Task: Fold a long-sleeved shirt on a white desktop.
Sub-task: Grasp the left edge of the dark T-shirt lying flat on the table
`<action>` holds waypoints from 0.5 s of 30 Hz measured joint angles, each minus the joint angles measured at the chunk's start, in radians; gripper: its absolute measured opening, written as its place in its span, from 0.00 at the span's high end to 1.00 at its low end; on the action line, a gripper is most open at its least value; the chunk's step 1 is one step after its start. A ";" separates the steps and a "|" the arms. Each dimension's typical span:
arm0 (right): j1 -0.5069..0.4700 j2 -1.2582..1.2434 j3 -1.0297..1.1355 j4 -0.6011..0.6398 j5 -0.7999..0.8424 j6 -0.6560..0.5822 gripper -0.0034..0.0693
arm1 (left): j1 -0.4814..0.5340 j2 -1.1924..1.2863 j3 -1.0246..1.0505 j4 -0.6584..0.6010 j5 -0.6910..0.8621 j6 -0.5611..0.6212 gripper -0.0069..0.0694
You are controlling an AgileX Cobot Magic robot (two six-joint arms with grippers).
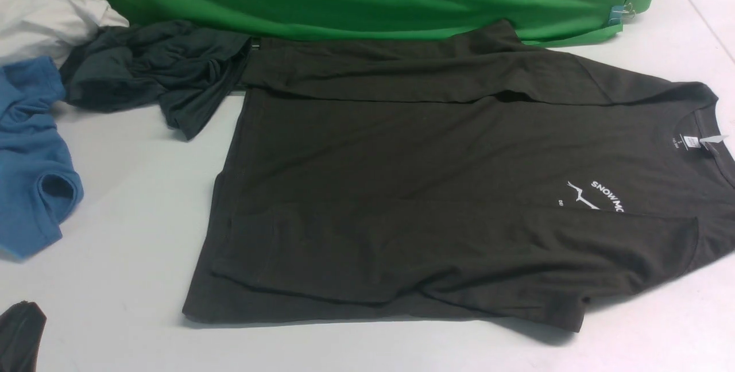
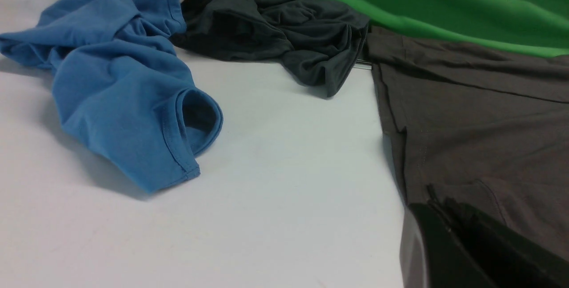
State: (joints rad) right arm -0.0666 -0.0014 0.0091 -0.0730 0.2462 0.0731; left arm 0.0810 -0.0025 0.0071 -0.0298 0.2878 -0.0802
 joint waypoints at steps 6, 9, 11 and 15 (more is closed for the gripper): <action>0.000 0.000 0.000 0.000 0.000 0.000 0.62 | 0.000 0.000 0.000 0.000 0.000 0.000 0.88; 0.000 0.000 0.000 0.000 0.000 0.000 0.62 | 0.000 0.000 0.000 0.000 0.000 0.000 0.88; 0.000 0.000 0.000 0.000 0.000 0.000 0.62 | 0.000 0.000 0.000 0.000 0.000 0.000 0.88; 0.000 0.000 0.000 0.000 0.000 0.016 0.62 | 0.000 0.000 0.000 0.000 0.000 0.000 0.88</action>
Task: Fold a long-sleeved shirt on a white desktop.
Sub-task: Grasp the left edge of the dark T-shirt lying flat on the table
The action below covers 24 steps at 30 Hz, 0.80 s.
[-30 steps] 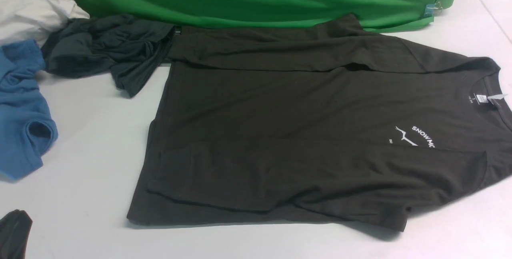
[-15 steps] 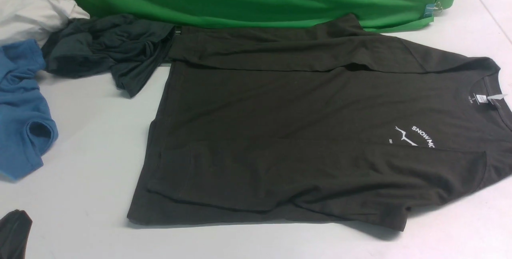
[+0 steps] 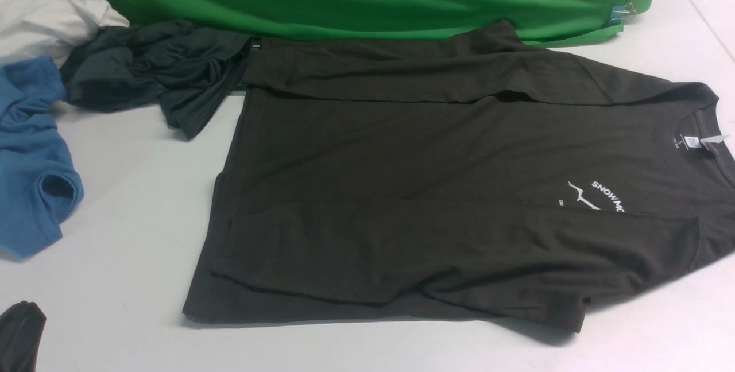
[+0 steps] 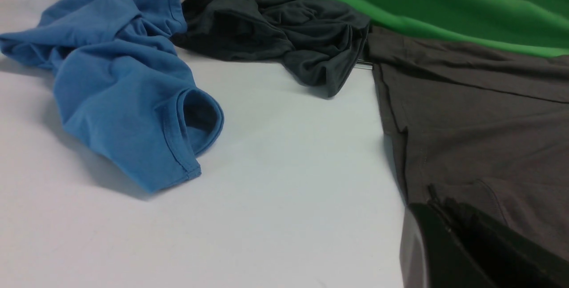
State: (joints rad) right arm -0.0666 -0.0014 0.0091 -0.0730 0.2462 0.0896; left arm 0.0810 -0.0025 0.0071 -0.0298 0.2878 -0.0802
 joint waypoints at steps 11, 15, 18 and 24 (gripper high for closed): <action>0.000 0.000 0.000 0.000 -0.074 0.088 0.62 | 0.000 0.000 0.000 0.019 -0.006 0.009 0.88; 0.000 0.000 0.000 0.000 -0.194 0.145 0.62 | 0.000 0.000 0.000 0.051 -0.098 0.030 0.88; 0.000 0.000 0.000 0.000 -0.366 0.176 0.62 | 0.000 0.000 0.000 0.052 -0.216 0.032 0.88; 0.000 0.000 0.000 0.000 -0.584 0.190 0.62 | 0.000 0.000 0.000 0.042 -0.557 -0.015 0.88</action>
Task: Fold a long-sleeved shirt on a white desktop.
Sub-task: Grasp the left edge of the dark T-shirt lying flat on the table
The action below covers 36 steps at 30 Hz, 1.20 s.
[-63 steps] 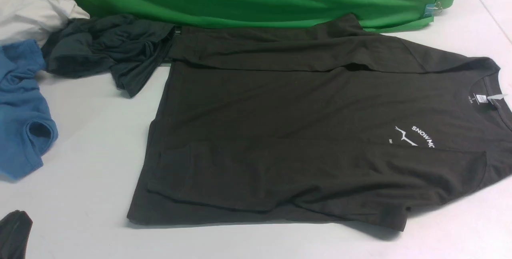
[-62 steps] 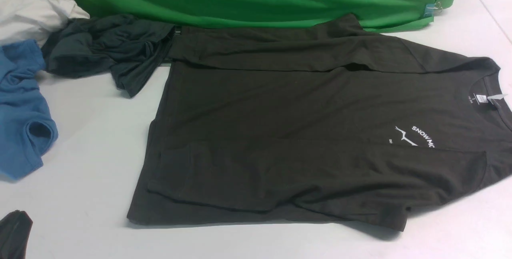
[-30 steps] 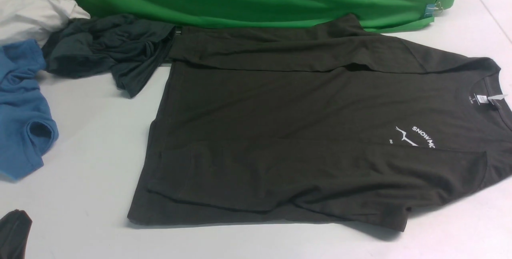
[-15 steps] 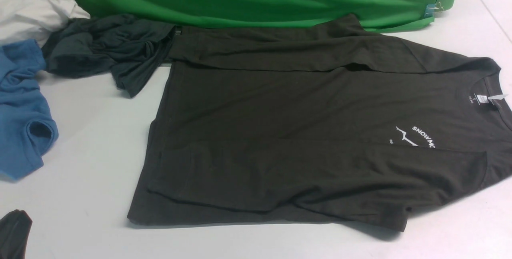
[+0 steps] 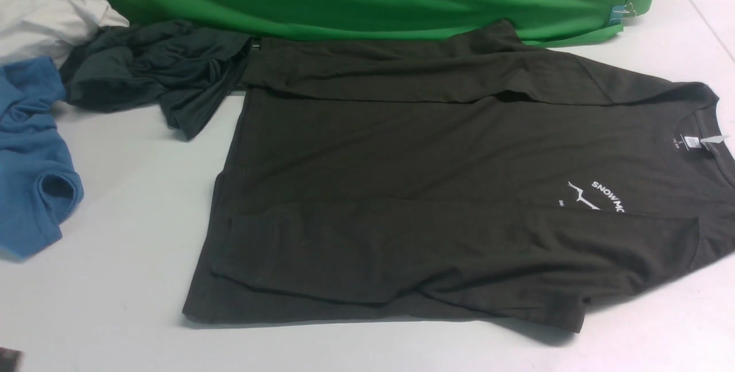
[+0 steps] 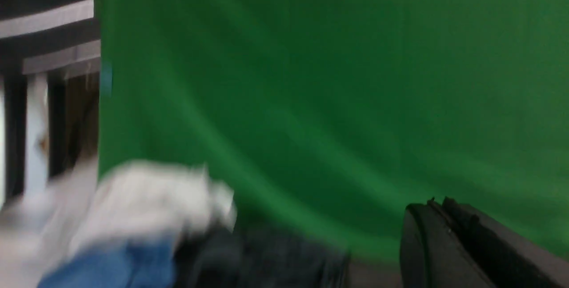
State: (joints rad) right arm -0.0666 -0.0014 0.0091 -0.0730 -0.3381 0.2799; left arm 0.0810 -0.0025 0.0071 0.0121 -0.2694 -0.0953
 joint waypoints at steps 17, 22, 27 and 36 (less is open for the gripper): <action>0.000 0.224 -0.301 0.027 -0.168 0.186 0.62 | 0.000 0.145 -0.362 -0.071 -0.125 -0.254 0.88; 0.000 0.461 -0.708 0.027 0.132 0.205 0.62 | 0.000 0.399 -0.791 -0.071 0.326 -0.279 0.88; 0.000 0.653 -0.958 0.032 0.534 0.130 0.62 | -0.020 0.602 -1.011 -0.065 0.695 -0.181 0.88; 0.146 0.852 -0.993 0.173 0.839 -0.143 0.62 | -0.128 0.868 -0.984 -0.161 0.916 -0.033 0.88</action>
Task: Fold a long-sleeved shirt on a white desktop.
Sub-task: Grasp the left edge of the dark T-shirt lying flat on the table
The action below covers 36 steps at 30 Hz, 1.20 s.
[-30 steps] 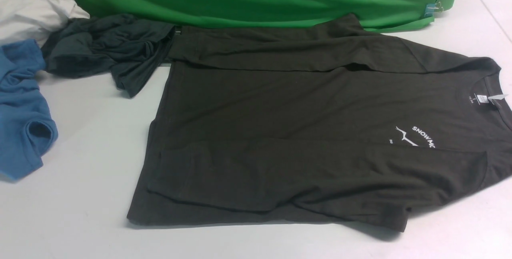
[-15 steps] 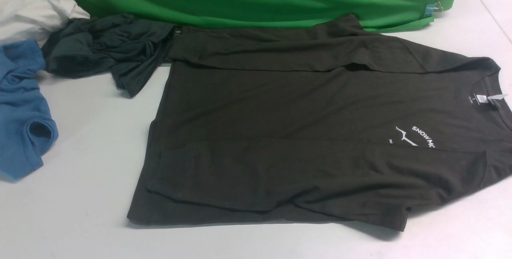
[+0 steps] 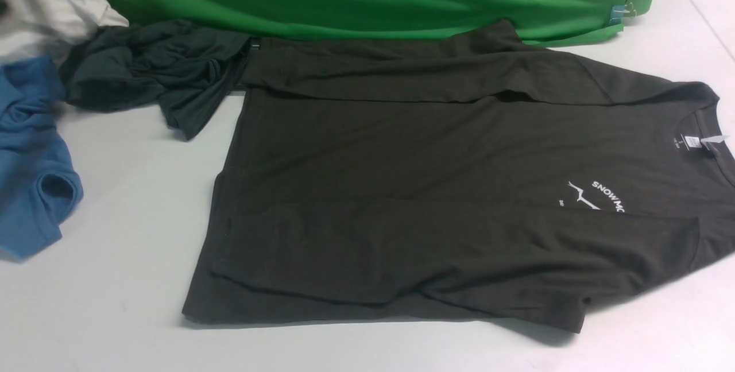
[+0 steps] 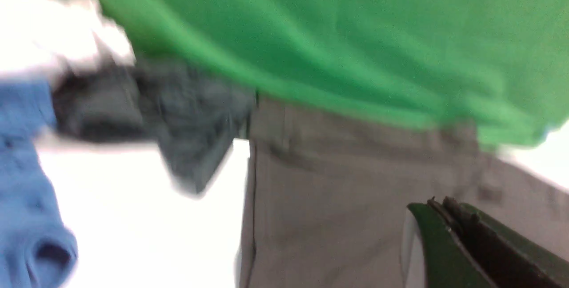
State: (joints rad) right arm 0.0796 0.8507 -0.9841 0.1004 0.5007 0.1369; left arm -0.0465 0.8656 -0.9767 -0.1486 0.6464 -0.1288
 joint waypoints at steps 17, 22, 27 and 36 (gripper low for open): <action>0.359 0.191 0.052 0.023 0.157 -0.067 0.62 | -0.010 0.456 0.006 -0.103 0.291 0.013 0.79; 0.362 0.203 0.053 0.023 0.157 -0.073 0.62 | -0.010 0.603 0.006 -0.139 0.289 -0.017 0.58; 0.362 0.203 0.053 0.023 0.157 -0.105 0.62 | -0.010 0.700 0.006 -0.205 0.261 0.007 0.37; 0.362 0.203 0.053 0.023 0.157 -0.121 0.62 | -0.010 0.893 0.006 -0.244 0.166 0.070 0.24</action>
State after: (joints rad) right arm 0.4418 1.0541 -0.9310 0.1230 0.6576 0.0162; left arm -0.0561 1.7583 -0.9707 -0.3925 0.8121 -0.0587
